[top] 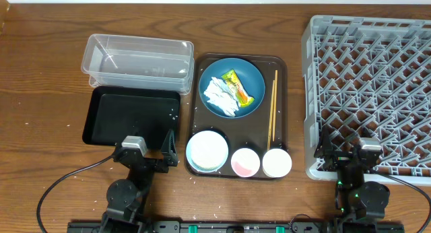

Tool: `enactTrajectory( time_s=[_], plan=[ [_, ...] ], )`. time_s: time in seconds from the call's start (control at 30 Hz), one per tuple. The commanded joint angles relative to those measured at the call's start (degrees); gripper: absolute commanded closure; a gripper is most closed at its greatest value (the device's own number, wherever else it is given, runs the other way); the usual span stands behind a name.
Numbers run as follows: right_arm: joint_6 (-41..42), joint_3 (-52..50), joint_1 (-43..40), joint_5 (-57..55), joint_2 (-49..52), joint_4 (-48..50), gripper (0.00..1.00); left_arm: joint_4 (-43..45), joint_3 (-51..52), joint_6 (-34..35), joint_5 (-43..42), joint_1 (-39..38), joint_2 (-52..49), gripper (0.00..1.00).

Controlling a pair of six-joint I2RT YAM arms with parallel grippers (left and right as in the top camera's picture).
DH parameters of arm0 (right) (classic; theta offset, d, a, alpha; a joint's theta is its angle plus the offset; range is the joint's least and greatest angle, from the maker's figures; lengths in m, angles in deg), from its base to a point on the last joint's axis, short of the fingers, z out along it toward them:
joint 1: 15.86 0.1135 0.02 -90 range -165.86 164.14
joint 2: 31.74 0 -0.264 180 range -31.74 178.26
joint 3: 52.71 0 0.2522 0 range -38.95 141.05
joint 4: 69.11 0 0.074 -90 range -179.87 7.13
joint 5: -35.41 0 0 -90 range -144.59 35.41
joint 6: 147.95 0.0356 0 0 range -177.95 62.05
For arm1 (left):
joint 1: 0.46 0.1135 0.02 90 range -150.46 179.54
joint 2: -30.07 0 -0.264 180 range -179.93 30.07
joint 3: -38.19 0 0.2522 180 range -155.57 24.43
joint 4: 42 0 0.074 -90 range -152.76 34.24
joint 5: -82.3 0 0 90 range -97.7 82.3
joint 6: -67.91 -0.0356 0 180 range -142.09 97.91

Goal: Sort waste into correct bins and load items into the dishwasher rack

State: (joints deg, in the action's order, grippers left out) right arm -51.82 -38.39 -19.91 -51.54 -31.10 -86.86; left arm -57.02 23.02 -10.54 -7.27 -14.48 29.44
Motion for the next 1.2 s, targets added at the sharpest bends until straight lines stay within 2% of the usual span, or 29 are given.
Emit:
enactTrajectory(
  time_s=[0.0, 0.2, 0.3, 0.43, 0.57, 0.63, 0.7, 0.9, 1.0, 1.17],
  plan=[
    [0.9, -0.2, -0.5, 0.9, -0.3, 0.1, 0.01, 1.2, 1.2, -1.0, 2.0, 0.2, 0.4, 0.04],
    [2.2, -0.2, -0.5, 4.8, -0.3, 0.6, 0.01, 9.4, 0.9, 0.4, 0.0, 0.2, 0.4, 0.04],
    [2.2, 0.4, -0.5, 11.0, -0.3, 0.7, 0.01, 9.5, -1.8, 1.9, 0.0, 0.2, 0.0, 0.04],
    [2.1, 5.5, -0.5, 12.8, -0.1, -1.5, 0.01, 4.9, -9.4, 2.5, -0.2, 0.2, -5.2, 0.03],
    [1.8, 14.8, -0.5, 12.9, 3.7, -10.2, 0.01, -4.2, -21.9, 2.5, -3.8, 0.2, -17.7, 0.04],
    [3.1, 20.5, -0.5, 12.9, 7.7, -16.6, 0.01, -9.5, -28.5, 2.5, -6.8, 0.2, -24.8, 0.04],
    [3.2, 28.5, -0.5, 13.1, 14.8, -24.8, 0.01, -18.7, -38.9, 2.5, -11.0, 0.2, -34.4, 0.04],
    [3.0, 49.3, -0.5, 15.5, 35.6, -42.6, 0.01, -36.7, -61.1, 2.5, -15.4, 0.2, -53.0, 0.03],
    [3.0, 60.5, -0.5, 18.1, 45.7, -51.7, 0.01, -41.1, -66.7, 3.8, -17.6, 0.2, -57.6, 0.04],
    [3.5, 72.1, -0.5, 21.2, 56.1, -60.8, 0.01, -42.3, -67.2, 4.0, -29.2, 0.2, -60.7, 0.04]
  ],
)
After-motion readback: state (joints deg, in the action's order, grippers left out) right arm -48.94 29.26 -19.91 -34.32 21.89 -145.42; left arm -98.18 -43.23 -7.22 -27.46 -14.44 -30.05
